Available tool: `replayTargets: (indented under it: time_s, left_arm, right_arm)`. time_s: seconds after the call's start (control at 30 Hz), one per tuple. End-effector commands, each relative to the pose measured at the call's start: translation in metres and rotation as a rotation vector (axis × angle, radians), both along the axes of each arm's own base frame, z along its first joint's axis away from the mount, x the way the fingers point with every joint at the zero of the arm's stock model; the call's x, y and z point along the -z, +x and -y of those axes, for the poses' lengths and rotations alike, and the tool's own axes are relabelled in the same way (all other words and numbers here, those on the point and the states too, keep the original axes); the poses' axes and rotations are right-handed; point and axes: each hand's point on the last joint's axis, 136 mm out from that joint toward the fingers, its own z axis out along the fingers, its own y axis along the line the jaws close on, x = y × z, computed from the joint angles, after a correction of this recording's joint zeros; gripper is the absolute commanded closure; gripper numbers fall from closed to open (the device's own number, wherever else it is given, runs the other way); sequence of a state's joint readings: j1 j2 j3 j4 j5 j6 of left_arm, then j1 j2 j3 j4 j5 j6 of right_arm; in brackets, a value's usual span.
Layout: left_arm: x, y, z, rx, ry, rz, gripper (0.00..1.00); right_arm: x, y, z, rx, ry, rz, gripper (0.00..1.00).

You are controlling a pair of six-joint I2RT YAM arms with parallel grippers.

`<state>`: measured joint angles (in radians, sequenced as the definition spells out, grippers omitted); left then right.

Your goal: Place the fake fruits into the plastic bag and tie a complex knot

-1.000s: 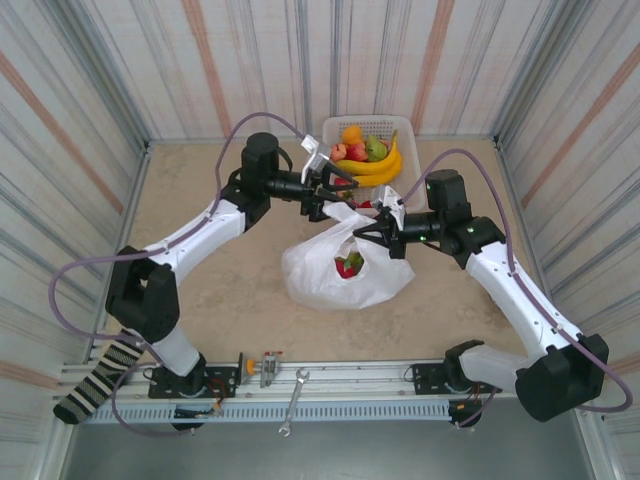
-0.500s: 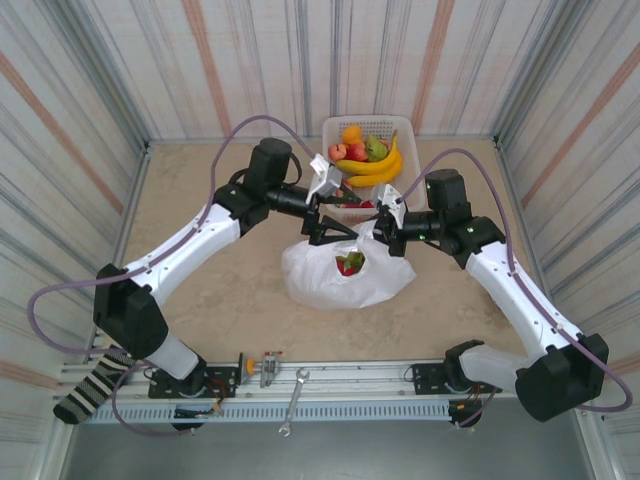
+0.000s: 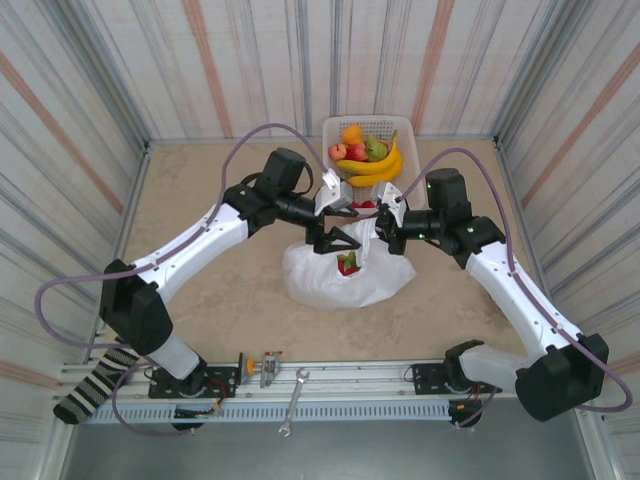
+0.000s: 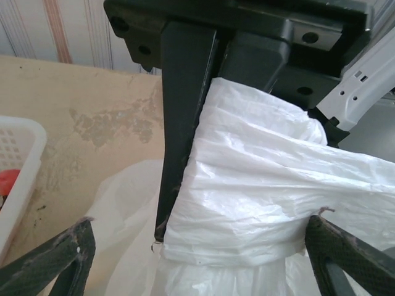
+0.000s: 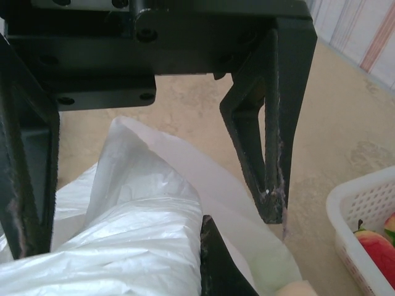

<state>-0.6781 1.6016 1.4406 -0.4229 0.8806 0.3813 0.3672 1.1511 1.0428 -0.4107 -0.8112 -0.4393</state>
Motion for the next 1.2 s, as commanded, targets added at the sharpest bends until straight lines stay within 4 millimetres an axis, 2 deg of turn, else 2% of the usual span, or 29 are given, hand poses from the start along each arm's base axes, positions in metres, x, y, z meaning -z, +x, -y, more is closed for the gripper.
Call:
replayTargets:
  time_s: [0.0, 0.07, 0.3, 0.43, 0.67, 0.8, 0.87, 0.97, 1.17]
  left_arm:
    - [-0.001, -0.001, 0.006, 0.017, 0.007, -0.018, 0.14]
    - [-0.001, -0.002, 0.007, 0.024, 0.003, -0.034, 0.17]
    - [0.002, -0.002, 0.009, 0.037, 0.012, -0.060, 0.40]
    - [0.004, -0.001, 0.010, 0.041, 0.018, -0.073, 0.58]
    - [0.000, -0.003, 0.008, 0.053, 0.005, -0.077, 0.87]
    - [-0.002, -0.001, 0.002, 0.045, 0.002, -0.072, 0.98]
    - [-0.002, -0.001, -0.001, 0.041, 0.002, -0.063, 1.00]
    - [-0.002, -0.003, -0.004, 0.048, 0.005, -0.049, 1.00]
    - [-0.001, -0.007, -0.004, 0.076, 0.003, -0.035, 1.00]
  right_arm:
    - [-0.012, 0.001, 0.000, 0.015, 0.006, 0.041, 1.00]
    - [-0.011, 0.002, 0.000, 0.024, -0.005, 0.052, 1.00]
    - [-0.013, 0.000, 0.000, 0.021, 0.000, 0.101, 1.00]
    - [-0.014, 0.001, 0.001, 0.030, -0.002, 0.122, 1.00]
    - [-0.006, 0.004, 0.005, 0.048, -0.045, 0.127, 1.00]
    - [-0.003, 0.005, 0.008, 0.062, -0.074, 0.130, 0.95]
    - [-0.002, 0.003, 0.010, 0.064, -0.090, 0.120, 0.89]
    - [0.002, 0.001, 0.015, 0.076, -0.125, 0.095, 0.75]
    - [0.007, -0.013, 0.038, 0.126, -0.249, 0.054, 0.41]
